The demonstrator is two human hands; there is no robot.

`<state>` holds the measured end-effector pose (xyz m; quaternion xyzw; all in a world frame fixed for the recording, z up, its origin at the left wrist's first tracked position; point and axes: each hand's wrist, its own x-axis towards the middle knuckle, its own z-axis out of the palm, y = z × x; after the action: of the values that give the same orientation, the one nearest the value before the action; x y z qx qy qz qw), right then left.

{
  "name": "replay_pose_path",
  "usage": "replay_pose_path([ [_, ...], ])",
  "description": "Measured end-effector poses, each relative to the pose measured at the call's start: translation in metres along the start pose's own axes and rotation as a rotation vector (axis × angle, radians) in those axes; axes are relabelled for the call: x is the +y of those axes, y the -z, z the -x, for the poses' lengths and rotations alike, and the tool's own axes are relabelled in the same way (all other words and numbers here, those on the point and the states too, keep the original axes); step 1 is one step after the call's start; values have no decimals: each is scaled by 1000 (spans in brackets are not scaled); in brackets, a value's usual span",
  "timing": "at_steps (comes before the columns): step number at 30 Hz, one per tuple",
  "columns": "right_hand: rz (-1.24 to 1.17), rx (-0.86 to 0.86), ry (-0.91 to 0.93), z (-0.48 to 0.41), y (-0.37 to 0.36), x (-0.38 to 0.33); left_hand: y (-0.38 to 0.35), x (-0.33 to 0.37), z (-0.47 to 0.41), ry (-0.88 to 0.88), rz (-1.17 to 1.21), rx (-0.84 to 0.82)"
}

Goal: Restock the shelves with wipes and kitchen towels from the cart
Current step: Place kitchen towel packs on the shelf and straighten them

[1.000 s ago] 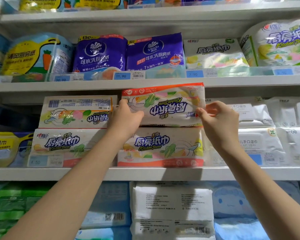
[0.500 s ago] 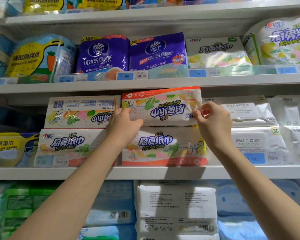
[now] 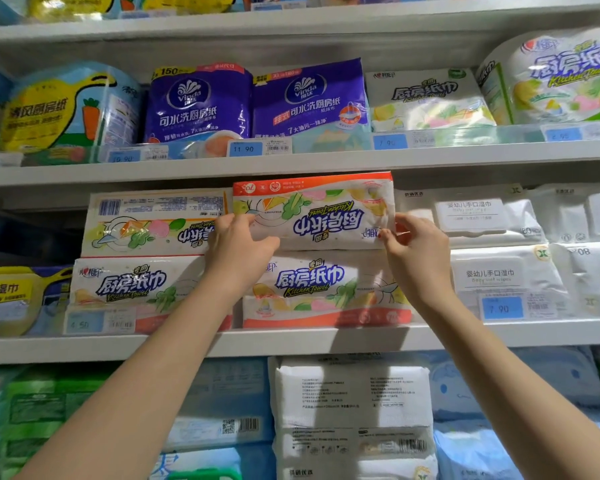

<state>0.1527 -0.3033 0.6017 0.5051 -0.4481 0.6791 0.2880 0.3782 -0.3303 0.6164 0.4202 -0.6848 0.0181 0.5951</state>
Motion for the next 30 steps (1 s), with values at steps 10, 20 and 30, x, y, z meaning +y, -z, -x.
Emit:
replay_pose_path([
  [10,150,6,-98,-4,-1,-1,-1,-2,1,-43,-77,-28],
  [20,146,-41,-198,-9,-4,5,0,-1,-4,7,-70,-19],
  [30,-231,137,-126,-4,16,-15,14,33,-13,-268,-426,175],
])
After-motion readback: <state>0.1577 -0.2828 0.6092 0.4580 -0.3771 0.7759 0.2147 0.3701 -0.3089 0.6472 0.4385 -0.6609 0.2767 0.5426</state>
